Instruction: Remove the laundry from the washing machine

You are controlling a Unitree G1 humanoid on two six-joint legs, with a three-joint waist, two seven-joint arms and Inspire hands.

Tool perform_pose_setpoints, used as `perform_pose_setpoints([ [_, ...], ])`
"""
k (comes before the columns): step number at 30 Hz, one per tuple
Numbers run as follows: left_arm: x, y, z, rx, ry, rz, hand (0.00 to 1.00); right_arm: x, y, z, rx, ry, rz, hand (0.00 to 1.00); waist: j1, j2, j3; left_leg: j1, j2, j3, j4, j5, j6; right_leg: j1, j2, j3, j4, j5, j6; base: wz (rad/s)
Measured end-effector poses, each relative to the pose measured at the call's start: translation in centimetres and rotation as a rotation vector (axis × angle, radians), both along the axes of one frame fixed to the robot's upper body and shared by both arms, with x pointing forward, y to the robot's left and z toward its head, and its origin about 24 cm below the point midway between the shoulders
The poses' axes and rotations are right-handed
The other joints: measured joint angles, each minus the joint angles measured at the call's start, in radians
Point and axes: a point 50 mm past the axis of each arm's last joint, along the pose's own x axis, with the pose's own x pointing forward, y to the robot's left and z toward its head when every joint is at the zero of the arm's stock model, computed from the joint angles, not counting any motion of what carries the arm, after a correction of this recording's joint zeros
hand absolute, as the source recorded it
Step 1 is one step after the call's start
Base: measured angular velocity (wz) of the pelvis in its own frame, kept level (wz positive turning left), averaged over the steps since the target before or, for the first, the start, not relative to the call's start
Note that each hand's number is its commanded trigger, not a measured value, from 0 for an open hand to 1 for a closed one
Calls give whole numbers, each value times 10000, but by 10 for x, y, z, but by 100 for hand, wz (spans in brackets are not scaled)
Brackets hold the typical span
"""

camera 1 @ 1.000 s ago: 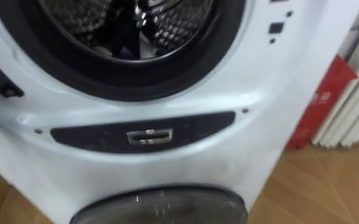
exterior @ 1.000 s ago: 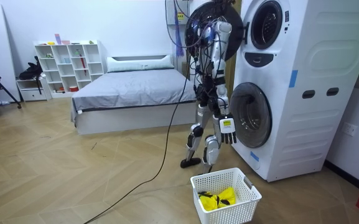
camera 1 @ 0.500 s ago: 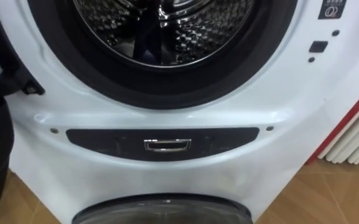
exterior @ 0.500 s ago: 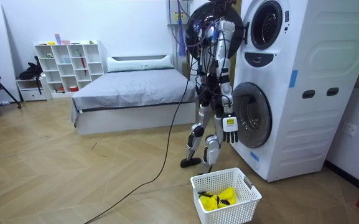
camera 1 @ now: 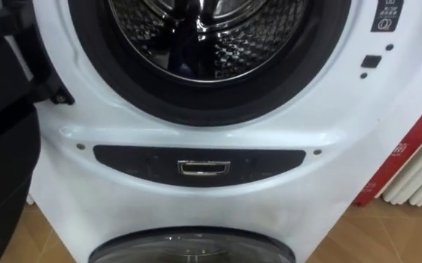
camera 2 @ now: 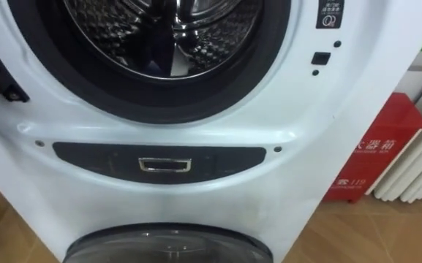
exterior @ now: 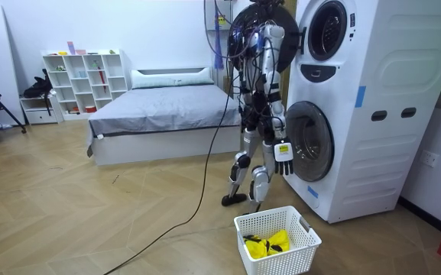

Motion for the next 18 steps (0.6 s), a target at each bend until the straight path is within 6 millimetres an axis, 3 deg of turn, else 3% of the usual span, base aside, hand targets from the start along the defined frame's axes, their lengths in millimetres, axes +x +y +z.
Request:
perform_pose_setpoints([
  [2, 0, 1, 0, 50, 81, -254, 0, 2, -1, 0, -54, 33, 241, 0, 79, 7, -15, -416, 127, 0, 901, -166, -239, -178, 27, 3, 335, -108, -145, -6],
  [3, 1, 1, 0, 73, 112, -363, 0, 3, -1, 0, -95, 28, 424, 0, 115, -11, -24, -609, 164, -15, 1283, -193, -274, -265, 25, 0, 480, -141, -198, -26],
  [5, 2, 1, 0, 59, 132, -449, 0, 11, -4, 1, -358, 8, 1116, 0, 262, -2, -39, -1481, 429, -150, 3150, -209, -302, -400, 5, -207, 691, -148, -347, -35],
  [7, 6, 0, 0, -1, 69, -478, 0, 12, -7, 2, -585, 21, 1449, 0, 125, 81, -72, -2108, 686, -397, 4440, -205, -302, -332, 134, -457, 662, -208, -523, 3],
  [9, 15, -3, 0, -107, -126, -520, 0, 10, -10, 3, -809, 113, 1536, 0, 69, 154, 20, -2441, 1011, -402, 5662, -196, -281, -330, 246, -830, 796, -360, -739, -7],
  [10, 13, -6, -1, -222, -80, -519, 0, 10, -16, 4, -1132, 238, 1901, 0, 27, 377, -19, -2305, 1045, -451, 6473, -197, -284, -270, 341, -1026, 875, -425, -804, -22],
  [11, 18, -7, 0, -280, -198, -565, 0, 10, -19, 5, -1492, 343, 2378, 0, -239, 507, 20, -2004, 974, -530, 6838, -222, -325, -218, 399, -1221, 909, -447, -840, 7],
  [13, 37, -6, 2, -296, -703, -704, 0, 3, -22, 5, -1752, 662, 2664, 0, -558, 540, 71, -1325, 752, -576, 6455, -243, -365, -313, 393, -1473, 1089, -457, -856, 36],
  [15, 55, -9, 5, -349, -1233, -959, 0, -4, -25, 5, -1905, 959, 2868, 0, -610, 614, 62, -588, 602, -777, 5322, -392, -602, -732, 394, -1628, 1414, -471, -880, 19],
  [16, 69, -10, 8, -403, -1689, -1129, 0, -6, -26, 5, -1993, 1112, 3138, 0, -648, 674, 39, -175, 556, -960, 4199, -601, -746, -1056, 400, -1694, 1646, -467, -888, 18],
  [17, 80, -13, 10, -437, -2034, -1396, 0, -8, -26, 5, -2016, 1244, 3239, 0, -810, 738, 1, 221, 519, -1179, 3055, -1035, -828, -1403, 354, -1853, 1816, -439, -894, 26],
  [18, 88, -17, 12, -487, -2230, -1662, 0, -11, -25, 4, -1994, 1380, 3260, 0, -869, 729, 2, 536, 472, -1193, 1979, -1249, -667, -1704, 299, -1883, 2041, -399, -853, 23],
])
